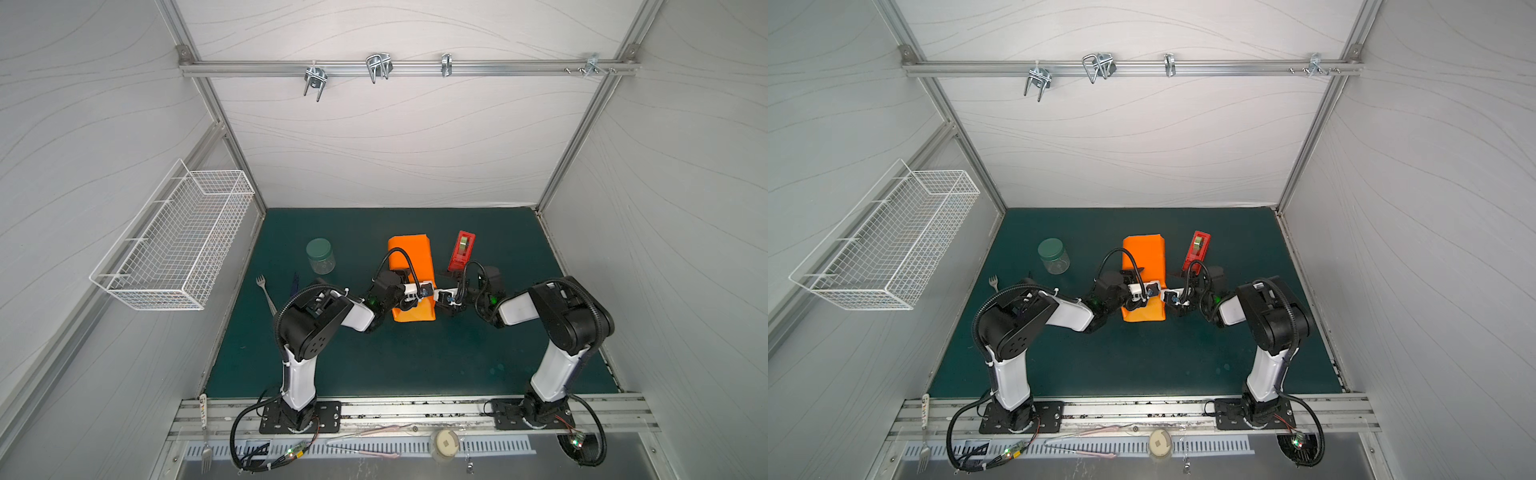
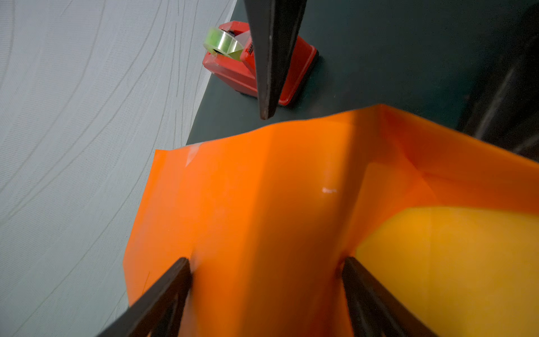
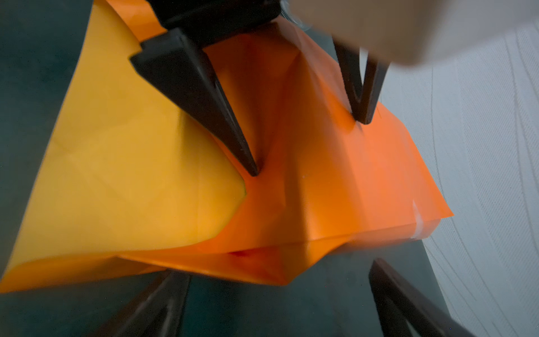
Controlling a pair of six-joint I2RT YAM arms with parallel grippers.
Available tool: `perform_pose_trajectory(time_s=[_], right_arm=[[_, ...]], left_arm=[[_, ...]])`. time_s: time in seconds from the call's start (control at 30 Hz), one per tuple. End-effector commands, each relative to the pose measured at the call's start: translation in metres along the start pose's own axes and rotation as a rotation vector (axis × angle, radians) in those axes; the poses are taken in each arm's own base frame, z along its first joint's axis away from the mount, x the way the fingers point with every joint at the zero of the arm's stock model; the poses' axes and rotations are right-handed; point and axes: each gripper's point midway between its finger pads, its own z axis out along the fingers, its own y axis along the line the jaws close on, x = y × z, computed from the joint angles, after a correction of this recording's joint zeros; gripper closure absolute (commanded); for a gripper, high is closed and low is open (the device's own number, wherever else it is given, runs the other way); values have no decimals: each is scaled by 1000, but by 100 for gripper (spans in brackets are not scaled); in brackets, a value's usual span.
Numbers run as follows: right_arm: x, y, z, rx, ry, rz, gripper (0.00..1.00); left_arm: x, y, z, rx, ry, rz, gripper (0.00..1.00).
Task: Wrap a gift box in wrapping paper
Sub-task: Fold the wrapping paper for the gift box.
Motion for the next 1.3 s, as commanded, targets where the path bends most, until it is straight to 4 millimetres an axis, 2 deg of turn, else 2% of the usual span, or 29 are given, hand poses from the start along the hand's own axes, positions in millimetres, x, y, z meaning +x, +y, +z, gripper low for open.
perform_pose_trajectory(time_s=[0.0,0.5,0.83,0.97,1.27], right_arm=[[-12,-2,2,-21,-31,66,1],[-12,-31,10,19,-12,219,1],[-12,-28,14,2,-7,229,1],[-6,-23,20,1,22,222,1],[5,-28,22,43,66,217,1]], left_arm=[[4,-5,2,9,8,-15,16],[6,-9,2,18,9,-29,16],[7,-12,1,27,9,-19,16],[3,-10,0,28,-5,-24,15],[-11,-1,-11,34,-40,-50,11]])
